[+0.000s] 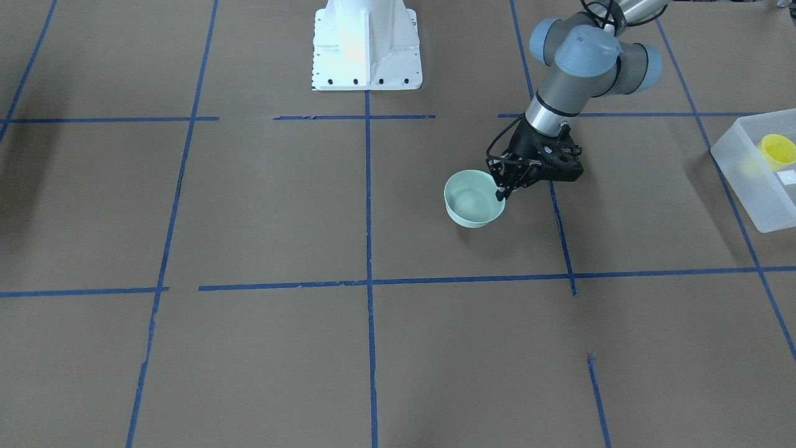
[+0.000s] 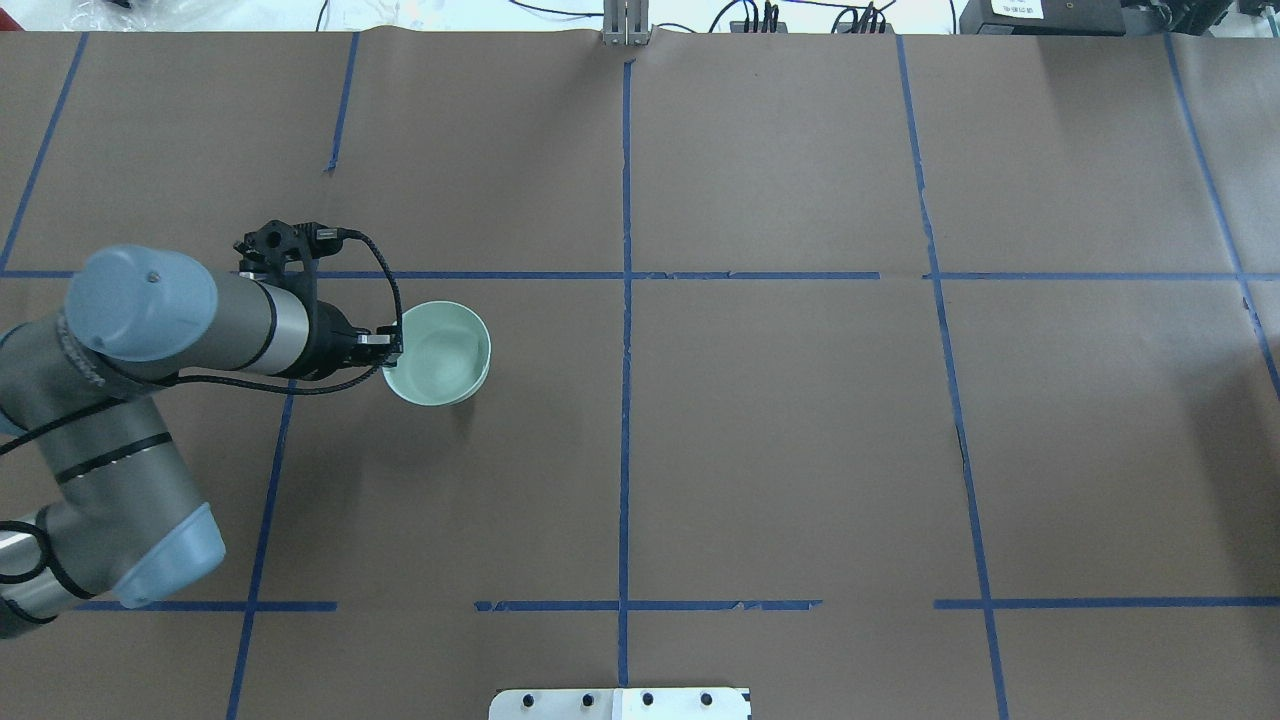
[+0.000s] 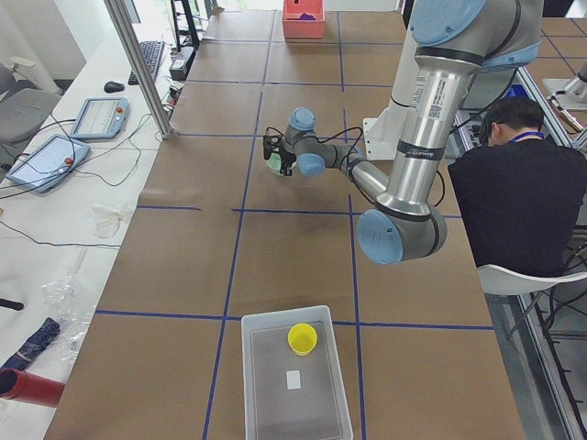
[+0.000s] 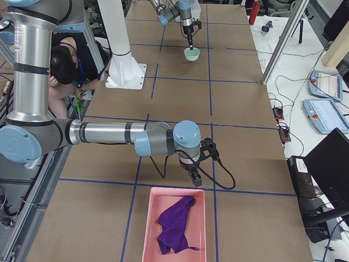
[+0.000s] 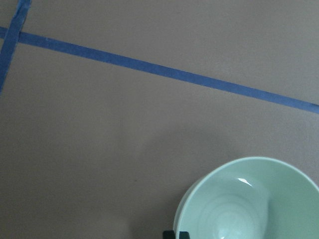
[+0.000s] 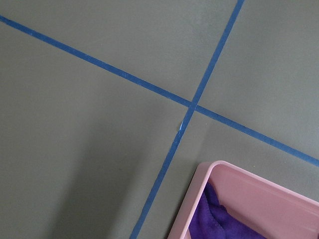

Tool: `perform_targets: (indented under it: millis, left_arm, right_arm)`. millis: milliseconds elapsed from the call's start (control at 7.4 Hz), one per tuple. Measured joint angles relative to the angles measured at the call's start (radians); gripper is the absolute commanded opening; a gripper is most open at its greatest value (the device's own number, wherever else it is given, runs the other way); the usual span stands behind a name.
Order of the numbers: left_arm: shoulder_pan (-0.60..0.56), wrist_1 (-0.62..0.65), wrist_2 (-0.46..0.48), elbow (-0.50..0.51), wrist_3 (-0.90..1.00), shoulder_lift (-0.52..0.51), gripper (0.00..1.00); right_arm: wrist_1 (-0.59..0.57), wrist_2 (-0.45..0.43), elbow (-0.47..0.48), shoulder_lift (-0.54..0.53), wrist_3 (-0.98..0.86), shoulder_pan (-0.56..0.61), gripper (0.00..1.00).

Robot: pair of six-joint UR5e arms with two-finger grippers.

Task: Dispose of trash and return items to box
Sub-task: 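Reach the left gripper to the green bowl rim and grasp it, then carry the green bowl to the clear bin and release it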

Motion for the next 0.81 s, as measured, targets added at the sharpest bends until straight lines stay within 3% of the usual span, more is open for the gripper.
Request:
perform_targets:
  millis: [405, 811]
  left_arm:
    - [-0.317, 0.049, -0.208, -0.12, 0.452, 0.174, 0.0]
    - [-0.638, 0.053, -0.34, -0.025, 1.117, 0.336, 0.0]
  right_arm:
    - [0.0, 0.0, -0.002, 0.001, 0.0, -0.002, 1.0]
    - [0.0, 0.0, -0.003, 0.001, -0.002, -0.004, 1.0]
